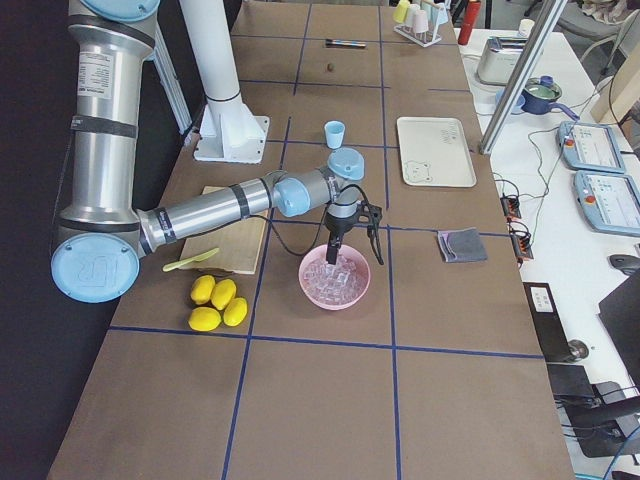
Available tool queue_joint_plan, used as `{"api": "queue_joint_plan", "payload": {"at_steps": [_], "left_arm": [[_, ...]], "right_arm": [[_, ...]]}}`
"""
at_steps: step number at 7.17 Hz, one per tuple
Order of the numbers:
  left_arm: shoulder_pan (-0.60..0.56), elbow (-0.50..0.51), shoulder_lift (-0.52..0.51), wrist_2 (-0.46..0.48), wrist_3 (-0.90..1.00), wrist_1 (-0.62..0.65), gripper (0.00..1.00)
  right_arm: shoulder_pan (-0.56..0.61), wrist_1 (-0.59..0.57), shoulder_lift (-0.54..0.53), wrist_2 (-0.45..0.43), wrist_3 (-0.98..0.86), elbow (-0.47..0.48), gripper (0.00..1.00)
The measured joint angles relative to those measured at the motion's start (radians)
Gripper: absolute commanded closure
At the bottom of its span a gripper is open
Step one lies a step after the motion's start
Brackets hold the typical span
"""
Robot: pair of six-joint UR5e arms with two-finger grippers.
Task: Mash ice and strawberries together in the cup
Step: 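Lower the right gripper into the bowl and grasp another ice cube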
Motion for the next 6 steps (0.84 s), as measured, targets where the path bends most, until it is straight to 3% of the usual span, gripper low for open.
{"api": "queue_joint_plan", "payload": {"at_steps": [3,6], "left_arm": [[0.0,-0.017,-0.001,0.0,-0.002,0.004,0.0],[0.0,-0.021,0.0,0.001,-0.003,0.006,0.0]], "right_arm": [[-0.003,0.001,0.006,-0.001,-0.013,-0.059,0.11],[-0.027,0.003,0.014,-0.004,-0.017,-0.083,0.23]]}}
